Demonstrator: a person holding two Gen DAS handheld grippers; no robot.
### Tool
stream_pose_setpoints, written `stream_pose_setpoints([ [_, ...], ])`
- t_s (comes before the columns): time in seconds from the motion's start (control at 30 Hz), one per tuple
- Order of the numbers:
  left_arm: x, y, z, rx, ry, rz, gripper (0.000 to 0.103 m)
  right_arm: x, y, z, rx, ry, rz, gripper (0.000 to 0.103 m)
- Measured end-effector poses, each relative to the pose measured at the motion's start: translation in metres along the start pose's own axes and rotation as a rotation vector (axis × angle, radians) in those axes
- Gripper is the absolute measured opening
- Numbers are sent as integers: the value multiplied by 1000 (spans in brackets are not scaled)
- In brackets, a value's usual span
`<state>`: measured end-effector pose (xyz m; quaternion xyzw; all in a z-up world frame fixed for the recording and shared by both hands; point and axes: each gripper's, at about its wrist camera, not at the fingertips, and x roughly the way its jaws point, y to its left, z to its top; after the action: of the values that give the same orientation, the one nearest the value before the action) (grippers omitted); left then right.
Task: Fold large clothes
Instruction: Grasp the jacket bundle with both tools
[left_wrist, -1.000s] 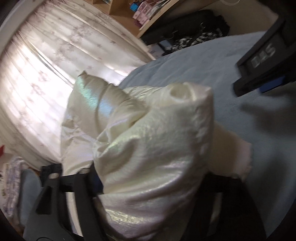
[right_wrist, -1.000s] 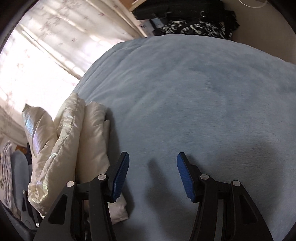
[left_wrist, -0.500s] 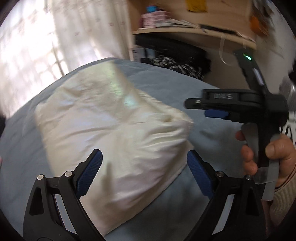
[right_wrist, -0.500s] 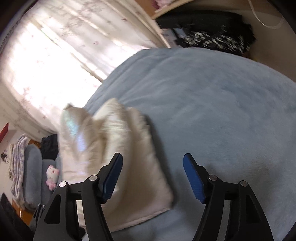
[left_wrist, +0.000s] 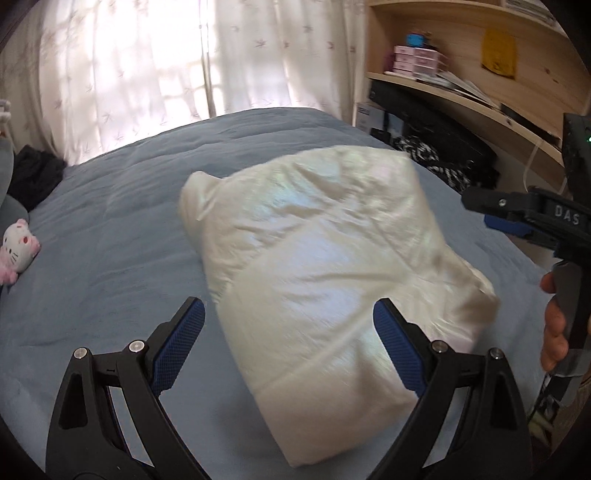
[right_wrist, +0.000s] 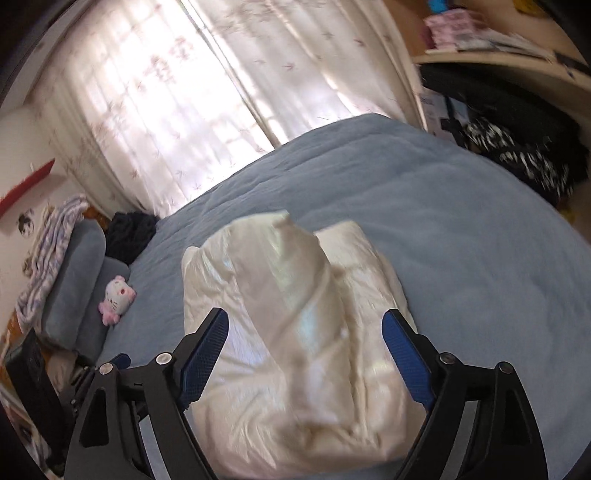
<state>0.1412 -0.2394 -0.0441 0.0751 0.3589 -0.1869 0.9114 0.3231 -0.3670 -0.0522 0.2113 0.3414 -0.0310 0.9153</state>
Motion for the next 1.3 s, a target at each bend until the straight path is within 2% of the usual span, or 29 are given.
stream_pose_setpoints([
  [0.2, 45, 29, 21, -66, 44, -12, 91, 45, 22, 33, -87, 62, 3, 90],
  [0.33, 82, 50, 38, -128, 74, 18, 91, 88, 25, 51, -118, 123, -6, 90],
  [0.47, 115, 68, 54, -170, 77, 44, 91, 131, 19, 57, -101, 225, 29, 89],
  [0.5, 123, 69, 58, -171, 73, 53, 91, 141, 16, 56, -82, 269, 68, 87],
  [0.57, 134, 70, 63, -174, 69, 54, 91, 158, 9, 52, -65, 343, 134, 54],
  [0.6, 141, 70, 66, -180, 72, 42, 91, 162, 4, 51, -69, 342, 123, 43],
  [0.63, 146, 69, 69, -183, 76, 35, 91, 159, 0, 51, -78, 318, 111, 37],
  [0.73, 157, 56, 79, -174, 75, 28, 91, 129, -16, 54, -66, 233, 85, 28],
  [0.8, 154, 43, 85, -159, 44, 0, 91, 113, -32, 51, -37, 197, 56, 27],
  [0.87, 153, 24, 89, -134, 21, -43, 91, 108, -50, 43, -18, 198, 4, 27],
  [0.93, 159, 0, 88, -89, 46, -70, 91, 115, -65, 31, -11, 212, -35, 28],
  [1.0, 172, -22, 84, -27, 75, -35, 91, 122, -70, 26, -5, 199, -48, 29],
  [1.1, 186, -38, 79, 33, 74, 30, 92, 134, -71, 19, 1, 162, -47, 31],
  [1.2, 199, -30, 77, -7, 100, 29, 92, 143, -68, 4, -28, 120, -51, 34],
  [1.3, 211, -18, 73, -59, 113, 26, 98, 159, -67, -3, -19, 95, -30, 35],
])
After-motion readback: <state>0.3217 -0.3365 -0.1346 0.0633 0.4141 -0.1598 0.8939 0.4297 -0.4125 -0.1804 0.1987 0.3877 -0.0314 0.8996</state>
